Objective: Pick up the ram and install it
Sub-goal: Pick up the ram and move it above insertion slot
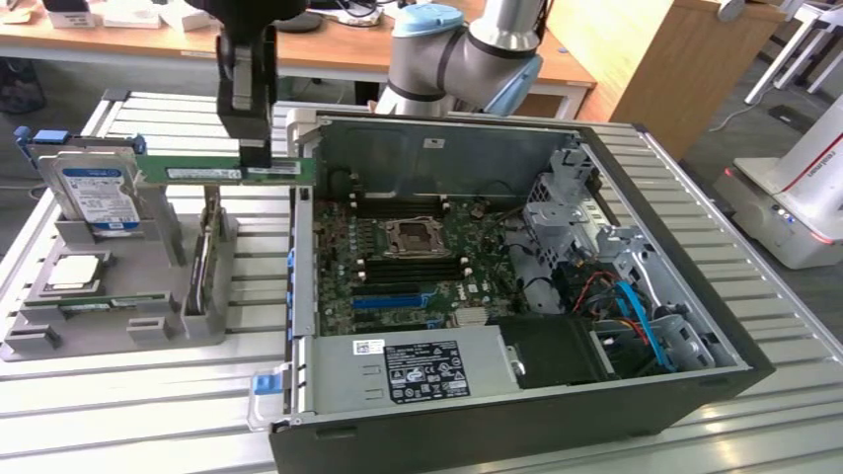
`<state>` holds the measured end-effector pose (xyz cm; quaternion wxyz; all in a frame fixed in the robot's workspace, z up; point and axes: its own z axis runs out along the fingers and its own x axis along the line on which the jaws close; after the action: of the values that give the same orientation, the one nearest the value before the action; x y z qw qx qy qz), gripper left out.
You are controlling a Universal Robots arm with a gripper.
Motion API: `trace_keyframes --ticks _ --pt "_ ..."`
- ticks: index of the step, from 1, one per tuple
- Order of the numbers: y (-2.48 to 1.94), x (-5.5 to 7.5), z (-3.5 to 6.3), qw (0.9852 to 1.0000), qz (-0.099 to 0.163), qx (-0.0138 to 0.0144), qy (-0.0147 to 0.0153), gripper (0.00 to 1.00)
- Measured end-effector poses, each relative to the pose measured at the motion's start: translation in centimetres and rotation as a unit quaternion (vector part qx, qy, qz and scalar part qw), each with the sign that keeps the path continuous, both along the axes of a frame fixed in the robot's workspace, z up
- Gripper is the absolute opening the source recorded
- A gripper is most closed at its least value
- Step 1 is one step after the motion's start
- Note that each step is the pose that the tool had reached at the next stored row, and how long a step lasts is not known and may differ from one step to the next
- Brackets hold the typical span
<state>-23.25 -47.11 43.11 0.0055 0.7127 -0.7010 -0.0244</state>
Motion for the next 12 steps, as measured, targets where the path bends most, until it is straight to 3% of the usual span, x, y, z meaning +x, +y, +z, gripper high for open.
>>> trace_keyframes --ticks 12 --pt "0.0 3.4 0.0 1.0 0.0 0.0 0.0 0.12"
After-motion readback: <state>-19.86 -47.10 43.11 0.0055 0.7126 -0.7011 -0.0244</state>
